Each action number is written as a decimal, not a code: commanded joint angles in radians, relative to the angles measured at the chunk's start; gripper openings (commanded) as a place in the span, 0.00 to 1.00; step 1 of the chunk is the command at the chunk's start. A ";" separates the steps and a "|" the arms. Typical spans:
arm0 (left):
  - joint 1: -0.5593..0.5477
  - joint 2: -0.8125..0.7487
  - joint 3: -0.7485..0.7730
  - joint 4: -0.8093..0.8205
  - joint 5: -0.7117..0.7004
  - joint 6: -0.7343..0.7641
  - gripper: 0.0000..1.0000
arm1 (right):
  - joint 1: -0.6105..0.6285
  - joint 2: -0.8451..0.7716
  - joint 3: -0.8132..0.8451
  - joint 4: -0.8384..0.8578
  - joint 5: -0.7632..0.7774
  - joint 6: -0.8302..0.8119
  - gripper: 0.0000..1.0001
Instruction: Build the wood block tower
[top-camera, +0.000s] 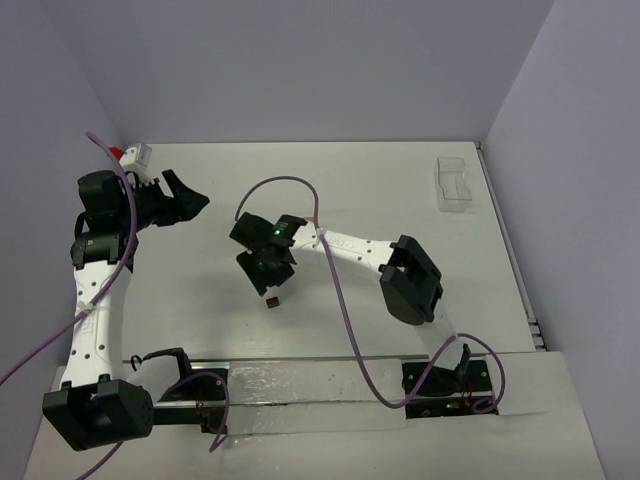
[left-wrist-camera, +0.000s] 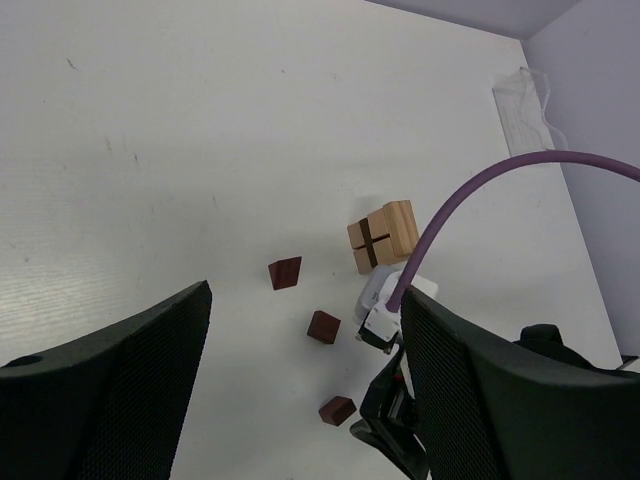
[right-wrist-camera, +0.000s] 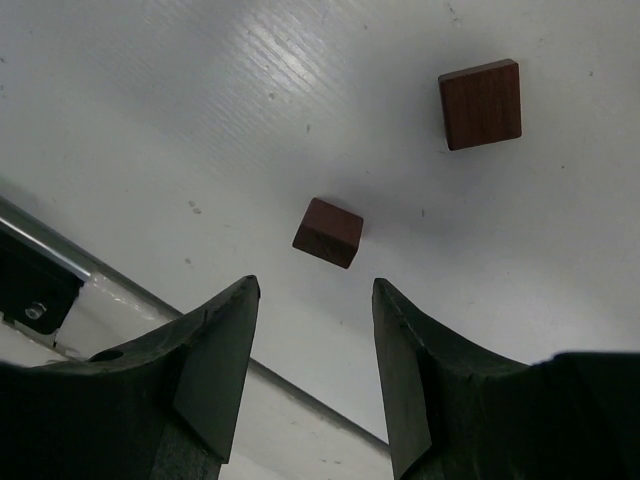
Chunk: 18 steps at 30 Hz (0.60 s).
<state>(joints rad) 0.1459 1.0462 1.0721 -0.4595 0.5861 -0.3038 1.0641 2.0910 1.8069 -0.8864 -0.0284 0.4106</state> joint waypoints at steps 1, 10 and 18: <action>0.007 -0.011 0.009 0.021 -0.011 0.000 0.83 | -0.003 0.049 0.020 -0.016 -0.001 0.025 0.57; 0.007 -0.011 0.014 0.021 -0.008 0.002 0.84 | -0.018 0.121 0.051 -0.029 -0.026 0.029 0.57; 0.007 -0.007 0.008 0.027 -0.005 0.003 0.84 | -0.036 0.131 0.053 -0.027 -0.061 0.026 0.54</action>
<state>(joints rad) 0.1459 1.0462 1.0721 -0.4599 0.5800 -0.3031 1.0403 2.2223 1.8086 -0.9058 -0.0705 0.4267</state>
